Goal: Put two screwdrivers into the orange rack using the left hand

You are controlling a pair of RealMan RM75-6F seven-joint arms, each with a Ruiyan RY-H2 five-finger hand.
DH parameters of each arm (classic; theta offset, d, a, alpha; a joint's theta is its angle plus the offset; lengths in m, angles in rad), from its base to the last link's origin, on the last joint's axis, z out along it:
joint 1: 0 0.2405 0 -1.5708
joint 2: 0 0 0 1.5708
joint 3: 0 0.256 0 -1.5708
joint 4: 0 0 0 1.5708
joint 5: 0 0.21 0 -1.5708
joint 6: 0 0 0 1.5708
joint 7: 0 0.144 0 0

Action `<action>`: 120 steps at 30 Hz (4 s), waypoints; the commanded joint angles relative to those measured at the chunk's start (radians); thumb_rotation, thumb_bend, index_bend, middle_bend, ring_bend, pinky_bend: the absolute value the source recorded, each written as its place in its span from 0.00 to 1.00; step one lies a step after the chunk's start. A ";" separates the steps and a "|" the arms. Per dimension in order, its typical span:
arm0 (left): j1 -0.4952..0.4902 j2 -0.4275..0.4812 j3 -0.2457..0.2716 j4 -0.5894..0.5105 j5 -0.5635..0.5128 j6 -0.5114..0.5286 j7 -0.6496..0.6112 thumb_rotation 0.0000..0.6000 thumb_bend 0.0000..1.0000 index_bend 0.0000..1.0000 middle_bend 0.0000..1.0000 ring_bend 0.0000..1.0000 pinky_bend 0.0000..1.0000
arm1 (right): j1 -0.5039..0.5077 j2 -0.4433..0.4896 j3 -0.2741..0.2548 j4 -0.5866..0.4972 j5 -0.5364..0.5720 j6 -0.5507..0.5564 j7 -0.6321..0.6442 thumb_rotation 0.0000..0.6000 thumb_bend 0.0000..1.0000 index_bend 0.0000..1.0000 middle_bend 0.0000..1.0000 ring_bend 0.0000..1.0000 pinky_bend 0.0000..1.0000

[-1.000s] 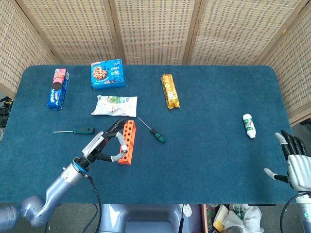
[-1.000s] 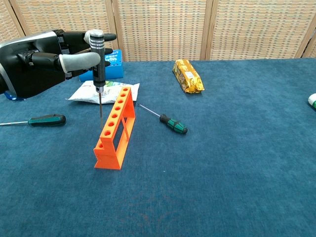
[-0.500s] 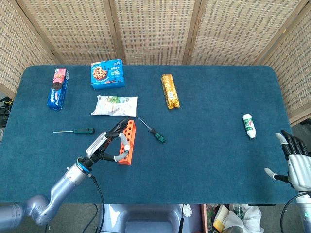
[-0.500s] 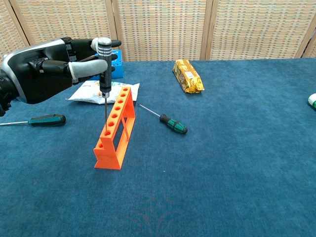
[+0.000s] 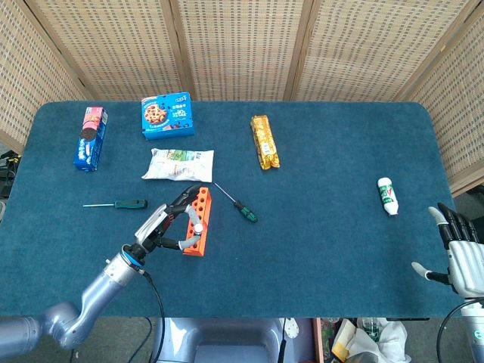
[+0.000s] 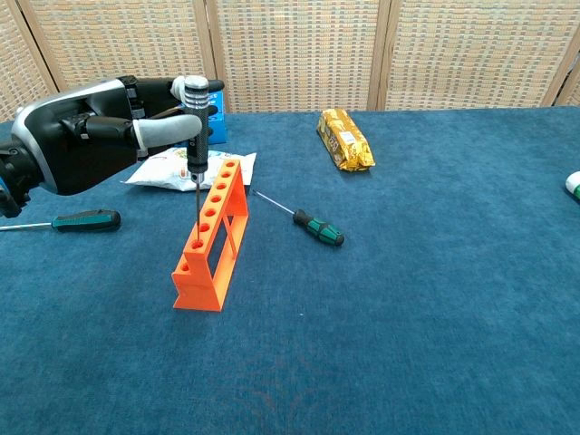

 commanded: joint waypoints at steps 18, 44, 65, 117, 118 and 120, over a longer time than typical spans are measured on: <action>0.025 -0.083 0.047 0.115 0.005 0.022 0.040 1.00 0.45 0.64 0.00 0.00 0.00 | 0.003 0.001 -0.001 0.000 0.004 -0.009 0.003 1.00 0.00 0.00 0.00 0.00 0.00; 0.036 -0.122 0.061 0.168 -0.016 -0.005 0.087 1.00 0.47 0.58 0.00 0.00 0.00 | 0.003 0.003 0.000 0.000 0.005 -0.010 0.011 1.00 0.00 0.00 0.00 0.00 0.00; 0.095 0.020 0.093 0.075 0.100 0.155 0.083 1.00 0.29 0.11 0.00 0.00 0.00 | 0.001 0.005 -0.003 -0.004 -0.002 -0.003 0.013 1.00 0.00 0.00 0.00 0.00 0.00; -0.120 0.260 0.028 -0.336 -0.177 -0.218 1.154 1.00 1.00 0.48 0.00 0.00 0.00 | 0.005 0.000 0.000 0.000 0.012 -0.015 0.000 1.00 0.00 0.00 0.00 0.00 0.00; -0.121 0.258 0.027 -0.333 -0.180 -0.218 1.153 1.00 1.00 0.48 0.00 0.00 0.00 | 0.005 0.000 0.000 -0.001 0.012 -0.015 0.000 1.00 0.00 0.00 0.00 0.00 0.00; -0.121 0.256 0.025 -0.330 -0.185 -0.218 1.150 1.00 1.00 0.48 0.00 0.00 0.00 | 0.005 0.000 0.000 -0.001 0.011 -0.013 0.000 1.00 0.00 0.00 0.00 0.00 0.00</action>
